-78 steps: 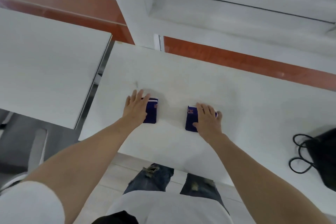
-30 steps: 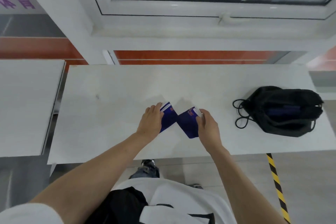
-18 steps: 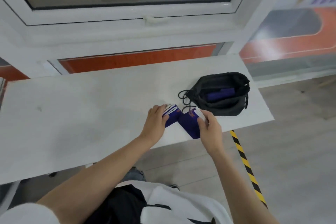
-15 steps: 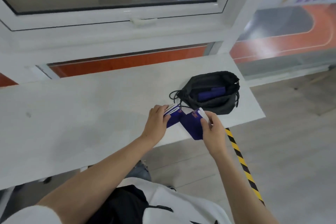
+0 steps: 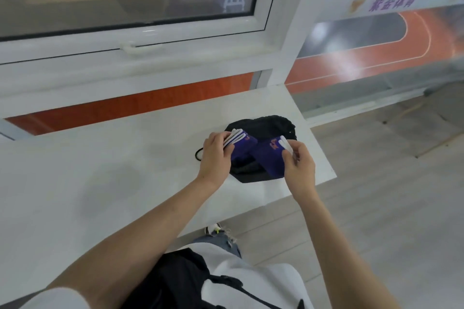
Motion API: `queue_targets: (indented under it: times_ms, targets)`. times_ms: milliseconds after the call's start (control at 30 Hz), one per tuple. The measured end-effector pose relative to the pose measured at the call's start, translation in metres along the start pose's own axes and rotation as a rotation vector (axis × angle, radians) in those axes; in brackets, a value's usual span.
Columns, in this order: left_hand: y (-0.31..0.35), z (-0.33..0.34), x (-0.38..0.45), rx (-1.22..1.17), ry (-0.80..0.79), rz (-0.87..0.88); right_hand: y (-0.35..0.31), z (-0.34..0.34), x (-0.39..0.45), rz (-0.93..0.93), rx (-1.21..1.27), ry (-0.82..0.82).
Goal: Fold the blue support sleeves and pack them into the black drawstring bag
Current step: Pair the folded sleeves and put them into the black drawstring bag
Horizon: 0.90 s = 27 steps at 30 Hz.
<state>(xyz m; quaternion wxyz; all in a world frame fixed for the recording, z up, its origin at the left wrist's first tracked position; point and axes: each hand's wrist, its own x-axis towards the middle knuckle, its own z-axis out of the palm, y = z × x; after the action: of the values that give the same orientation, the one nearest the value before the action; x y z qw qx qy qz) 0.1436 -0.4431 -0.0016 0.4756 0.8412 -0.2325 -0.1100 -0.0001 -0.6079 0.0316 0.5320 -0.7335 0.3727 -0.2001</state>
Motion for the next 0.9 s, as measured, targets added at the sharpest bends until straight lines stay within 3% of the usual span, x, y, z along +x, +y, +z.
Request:
queue_targets:
  times_ms: [167, 567, 900]
  targets:
    - [-0.002, 0.018, 0.041, 0.051, -0.049, -0.084, 0.001, -0.005, 0.055, 0.017, -0.03, -0.033]
    - [-0.022, 0.036, 0.076, 0.128, -0.072, -0.204, 0.027, 0.012, 0.156, -0.035, -0.343, -0.318]
    - [-0.023, 0.061, 0.072, 0.213, 0.007, -0.354, 0.06, 0.015, 0.212, -0.173, -0.488, -0.755]
